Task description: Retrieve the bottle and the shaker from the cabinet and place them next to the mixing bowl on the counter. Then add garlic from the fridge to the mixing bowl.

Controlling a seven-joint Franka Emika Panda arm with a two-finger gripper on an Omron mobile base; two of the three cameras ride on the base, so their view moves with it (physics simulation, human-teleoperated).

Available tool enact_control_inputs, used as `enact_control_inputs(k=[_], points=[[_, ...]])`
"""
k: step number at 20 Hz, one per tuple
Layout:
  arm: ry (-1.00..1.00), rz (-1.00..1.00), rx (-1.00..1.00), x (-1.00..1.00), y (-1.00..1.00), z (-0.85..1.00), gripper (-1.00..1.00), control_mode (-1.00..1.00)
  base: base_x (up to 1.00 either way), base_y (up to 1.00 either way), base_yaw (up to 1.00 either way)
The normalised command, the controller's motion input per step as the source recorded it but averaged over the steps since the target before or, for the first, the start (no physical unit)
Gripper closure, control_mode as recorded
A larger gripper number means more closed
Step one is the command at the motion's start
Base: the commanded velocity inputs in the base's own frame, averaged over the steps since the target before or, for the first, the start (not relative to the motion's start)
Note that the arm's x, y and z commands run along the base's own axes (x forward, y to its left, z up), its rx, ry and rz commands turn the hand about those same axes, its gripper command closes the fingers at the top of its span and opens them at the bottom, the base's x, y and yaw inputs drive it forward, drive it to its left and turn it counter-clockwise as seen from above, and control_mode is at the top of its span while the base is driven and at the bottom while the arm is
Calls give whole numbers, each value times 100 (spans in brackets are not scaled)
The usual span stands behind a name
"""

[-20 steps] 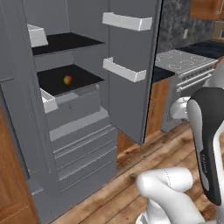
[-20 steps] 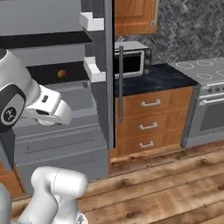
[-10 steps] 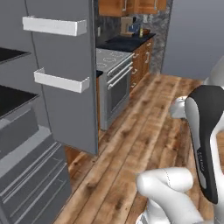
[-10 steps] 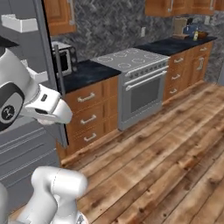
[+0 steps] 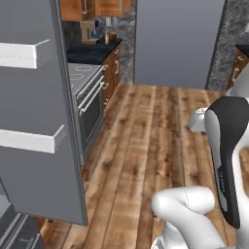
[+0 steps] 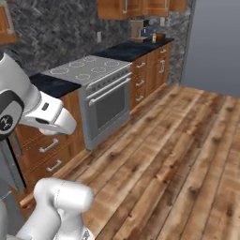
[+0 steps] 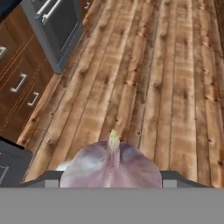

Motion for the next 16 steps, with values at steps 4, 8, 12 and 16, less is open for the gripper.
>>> enact_control_inputs(k=[4, 8, 12, 16], points=[[0, 0, 0, 0, 0, 0, 100, 100, 100, 17, -31], [0, 0, 0, 0, 0, 0, 100, 100, 100, 9, -22], [0, 0, 0, 0, 0, 0, 100, 100, 100, 0, -10], [0, 0, 0, 0, 0, 0, 100, 100, 100, -12, 0]])
